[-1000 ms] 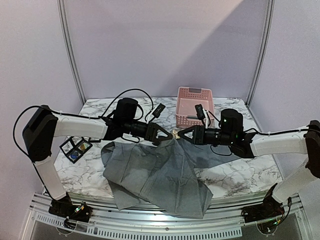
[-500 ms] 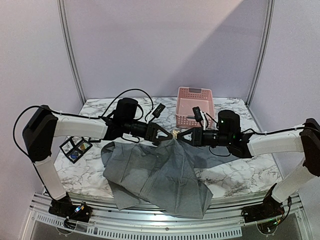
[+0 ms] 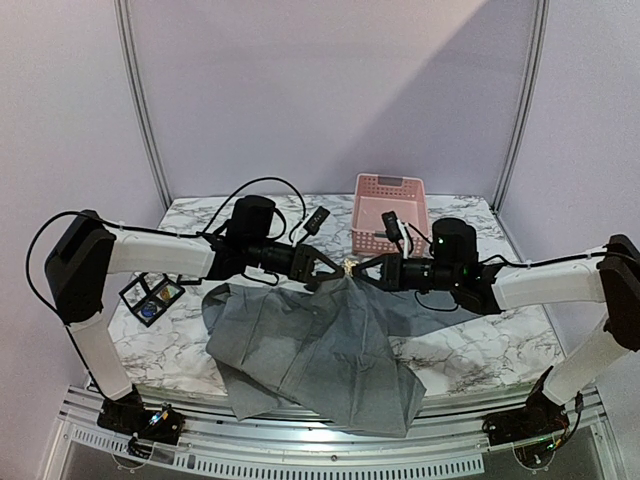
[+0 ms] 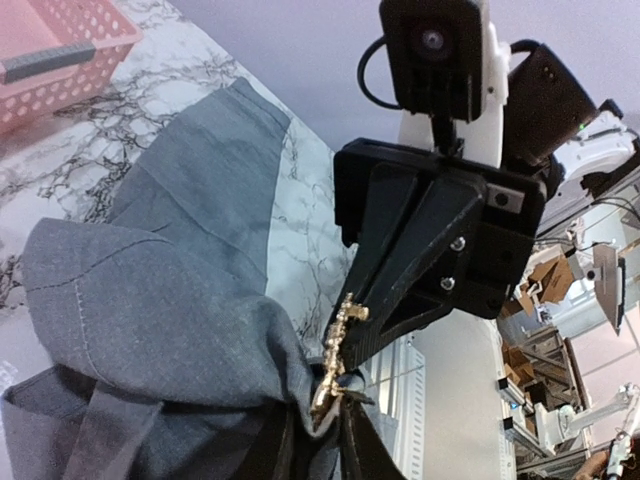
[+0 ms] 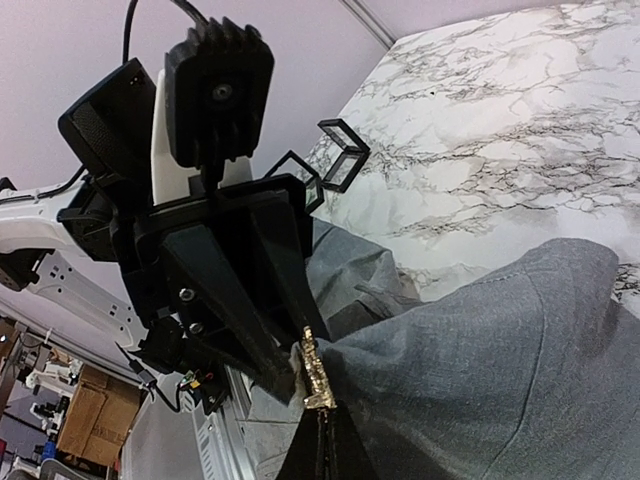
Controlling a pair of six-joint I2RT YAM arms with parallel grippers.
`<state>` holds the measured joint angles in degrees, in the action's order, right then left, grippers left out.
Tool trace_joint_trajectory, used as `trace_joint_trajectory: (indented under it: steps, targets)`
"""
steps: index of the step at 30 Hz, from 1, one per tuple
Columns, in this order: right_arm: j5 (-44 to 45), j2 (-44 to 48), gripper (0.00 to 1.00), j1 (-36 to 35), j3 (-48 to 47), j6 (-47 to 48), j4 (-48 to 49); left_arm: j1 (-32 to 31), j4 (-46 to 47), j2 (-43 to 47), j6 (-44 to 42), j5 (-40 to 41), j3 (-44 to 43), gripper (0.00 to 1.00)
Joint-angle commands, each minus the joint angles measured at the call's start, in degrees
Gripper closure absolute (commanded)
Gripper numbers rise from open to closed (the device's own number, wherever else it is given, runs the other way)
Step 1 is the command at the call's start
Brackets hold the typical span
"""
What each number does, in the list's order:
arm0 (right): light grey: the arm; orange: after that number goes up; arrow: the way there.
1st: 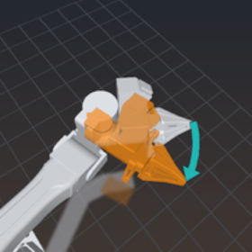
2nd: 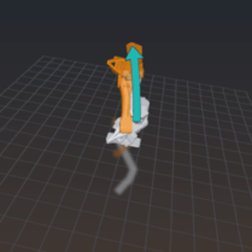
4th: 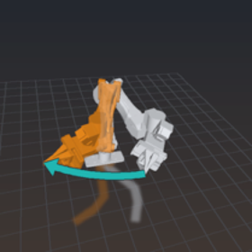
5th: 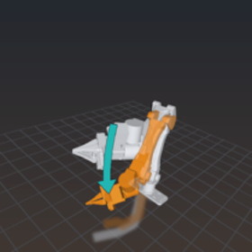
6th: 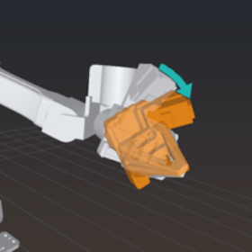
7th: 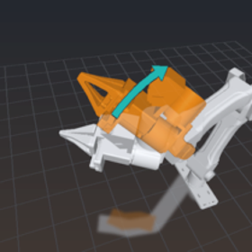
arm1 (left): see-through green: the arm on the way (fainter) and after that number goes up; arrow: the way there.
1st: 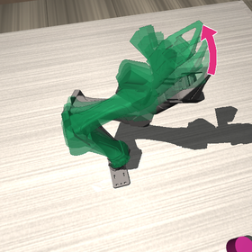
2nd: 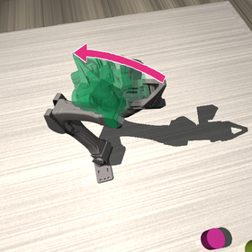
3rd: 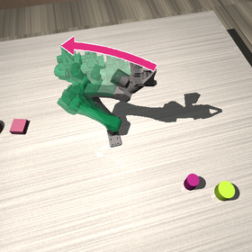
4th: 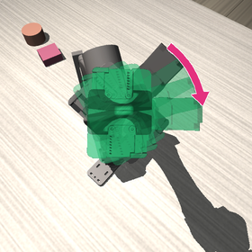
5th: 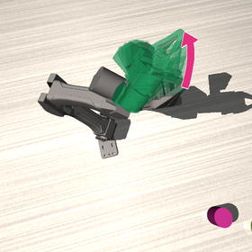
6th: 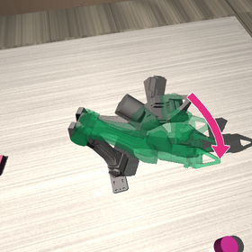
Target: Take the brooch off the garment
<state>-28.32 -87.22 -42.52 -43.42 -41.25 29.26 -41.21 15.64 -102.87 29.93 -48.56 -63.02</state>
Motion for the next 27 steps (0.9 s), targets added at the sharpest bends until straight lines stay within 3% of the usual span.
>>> trace_joint_trajectory:
  steps: [1, 3, 6, 16, 19, 27]
  targets:
    - [6.01, 0.37, 1.00, -1.99, -2.62, 2.80, -3.71, 0.25, -1.09, 0.56, -1.36, 1.04, -0.50, 0.70]
    - [9.42, 1.10, 1.00, -2.96, -3.60, 4.58, -7.09, 0.25, -2.09, 0.90, -2.22, 1.88, -0.57, 0.53]
    - [13.14, 1.69, 1.00, -3.74, -4.70, 6.80, -10.61, 0.25, -4.22, 1.09, -3.51, 2.68, -1.02, 0.40]
    - [17.44, 2.65, 1.00, -3.94, -4.90, 7.52, -13.46, 0.25, -7.38, 1.51, -6.54, 3.45, -1.66, 0.26]
    - [17.99, 2.84, 1.00, -3.92, -4.75, 7.50, -13.43, 0.25, -7.90, 1.73, -7.13, 3.73, -1.75, 0.28]
    - [19.46, 3.05, 1.00, -3.95, -4.75, 7.34, -14.18, 0.25, -8.04, 1.34, -6.78, 2.83, -2.10, 0.67]
